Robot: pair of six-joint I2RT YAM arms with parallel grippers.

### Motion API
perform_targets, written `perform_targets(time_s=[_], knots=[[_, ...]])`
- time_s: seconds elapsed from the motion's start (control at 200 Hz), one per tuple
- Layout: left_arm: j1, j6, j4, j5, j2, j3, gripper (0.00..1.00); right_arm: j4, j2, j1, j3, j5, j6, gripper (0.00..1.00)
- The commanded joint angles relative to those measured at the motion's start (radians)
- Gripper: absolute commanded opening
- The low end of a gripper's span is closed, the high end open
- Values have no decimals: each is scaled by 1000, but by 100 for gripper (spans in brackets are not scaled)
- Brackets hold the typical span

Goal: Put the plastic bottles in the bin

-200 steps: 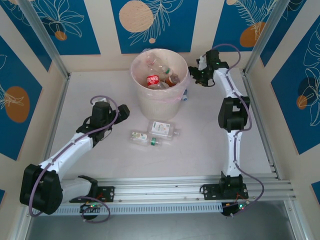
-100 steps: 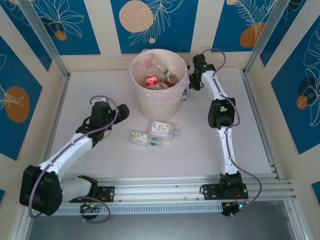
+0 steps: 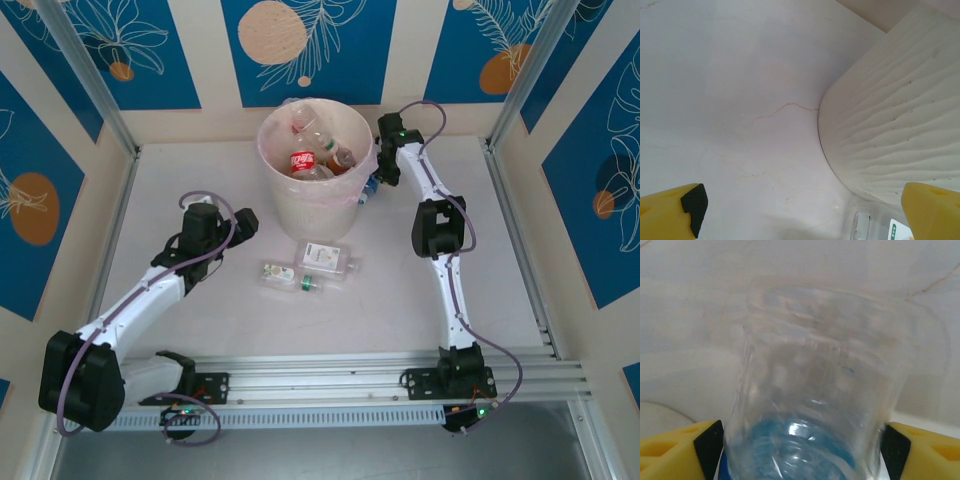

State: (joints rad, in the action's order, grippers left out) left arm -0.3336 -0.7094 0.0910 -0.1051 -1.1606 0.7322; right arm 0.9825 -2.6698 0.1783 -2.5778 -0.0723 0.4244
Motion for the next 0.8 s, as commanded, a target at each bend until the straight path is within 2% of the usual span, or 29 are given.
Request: perform_targets(time_s=[0.0,0.265,0.45,0.615,0.795], knots=[[16,-10,-8,-2,-4,7,100,30,-29,3,-24,-36,37,81],[15,-13,-10,-1,-7,6,100,18,-49,-1,-24,-88,88,75],[16,-9,-4,-4,0,6,100,-20,1,1,11,-103,66,63],[16,-5,-6,-3,10,-4,100,-211,236,-2,292,-128,25,54],[18,11,-25,8,10,-16,100,-432,552,-11,654,-139,-17,53]])
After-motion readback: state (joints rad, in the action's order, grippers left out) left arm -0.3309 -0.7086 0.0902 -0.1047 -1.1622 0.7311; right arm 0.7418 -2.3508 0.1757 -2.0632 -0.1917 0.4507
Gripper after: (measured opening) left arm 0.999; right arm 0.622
